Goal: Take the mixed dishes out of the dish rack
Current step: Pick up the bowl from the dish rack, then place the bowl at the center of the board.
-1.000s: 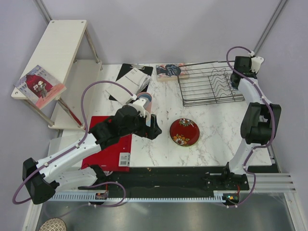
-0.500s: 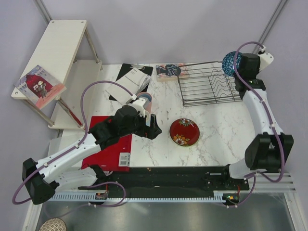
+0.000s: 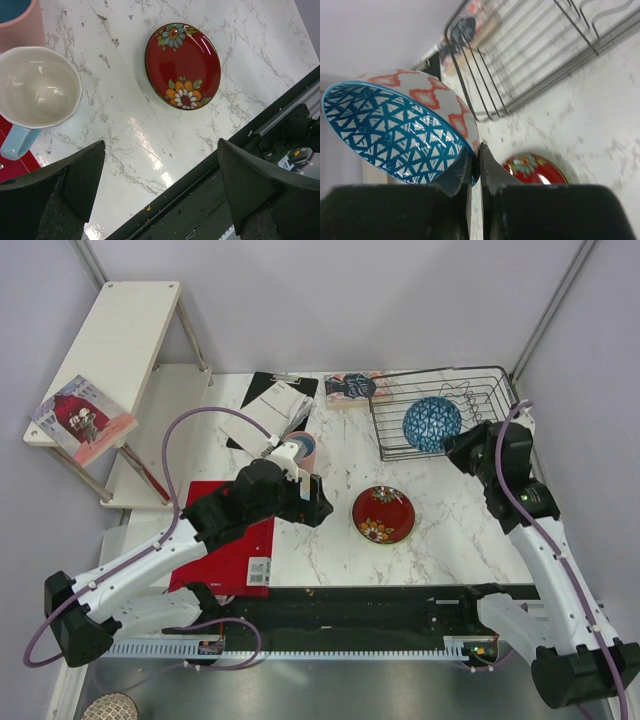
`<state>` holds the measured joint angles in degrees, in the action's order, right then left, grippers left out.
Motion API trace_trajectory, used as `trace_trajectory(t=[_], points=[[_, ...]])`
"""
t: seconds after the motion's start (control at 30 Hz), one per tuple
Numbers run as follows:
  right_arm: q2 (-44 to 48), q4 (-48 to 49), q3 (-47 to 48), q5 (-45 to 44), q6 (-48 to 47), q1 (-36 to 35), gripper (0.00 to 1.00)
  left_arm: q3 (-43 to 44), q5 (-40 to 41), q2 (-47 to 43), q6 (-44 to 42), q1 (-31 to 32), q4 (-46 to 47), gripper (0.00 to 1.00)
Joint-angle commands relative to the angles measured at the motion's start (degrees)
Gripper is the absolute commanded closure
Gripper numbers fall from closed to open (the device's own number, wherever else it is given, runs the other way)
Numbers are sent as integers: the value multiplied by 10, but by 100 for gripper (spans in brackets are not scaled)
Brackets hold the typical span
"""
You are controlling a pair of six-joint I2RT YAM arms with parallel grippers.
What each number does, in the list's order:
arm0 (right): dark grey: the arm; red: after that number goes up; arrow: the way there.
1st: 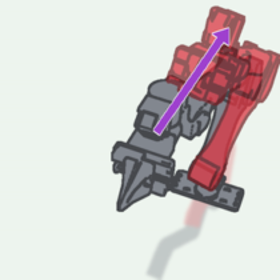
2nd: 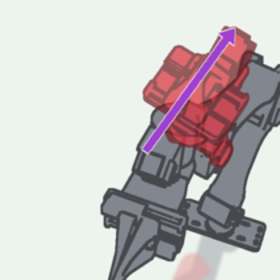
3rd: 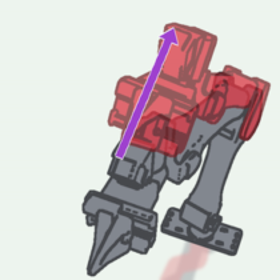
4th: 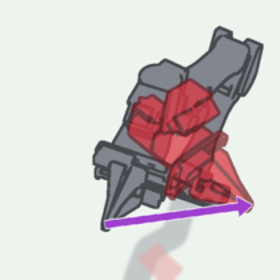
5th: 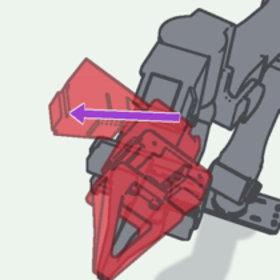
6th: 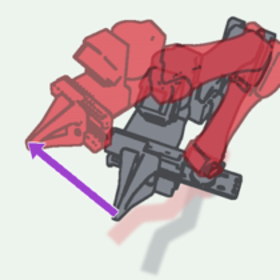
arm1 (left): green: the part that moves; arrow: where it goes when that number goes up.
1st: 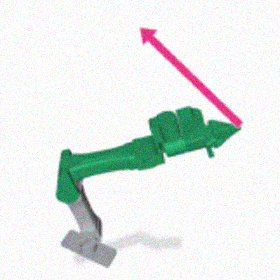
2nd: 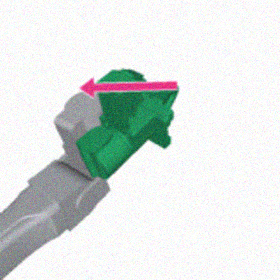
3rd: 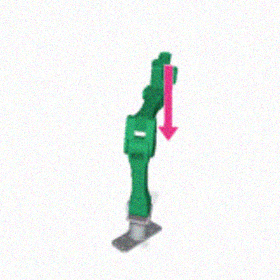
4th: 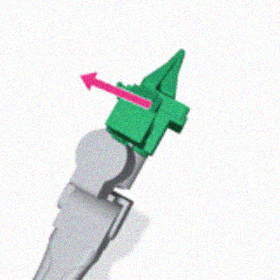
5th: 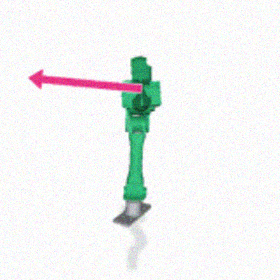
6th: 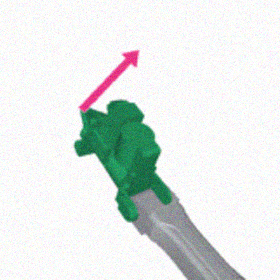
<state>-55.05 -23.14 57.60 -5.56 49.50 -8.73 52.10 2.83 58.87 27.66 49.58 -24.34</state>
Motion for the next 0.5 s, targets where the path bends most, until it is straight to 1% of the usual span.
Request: trace_trajectory(t=[0.0, 0.13, 0.17, 0.23, 0.33, 0.47], points=[[70, -71, -11, 13, 3, -21, 100, 17, 24, 3, 4, 1, 9, 0], [119, -153, 3, 21, -43, -28, 100, 30, 41, 6, 19, 0, 5, 1], [127, -188, 4, 20, -61, -29, 100, 35, 45, 7, 27, 0, 6, 1], [148, -216, -6, 21, -75, -29, 100, 40, 43, 16, 38, 0, 8, 1], [179, -252, -43, 55, -83, -29, 100, 43, -3, 33, 52, 1, 38, 1], [230, -287, -93, 38, -79, -29, 100, 40, -62, 62, 80, 1, 80, 1]])
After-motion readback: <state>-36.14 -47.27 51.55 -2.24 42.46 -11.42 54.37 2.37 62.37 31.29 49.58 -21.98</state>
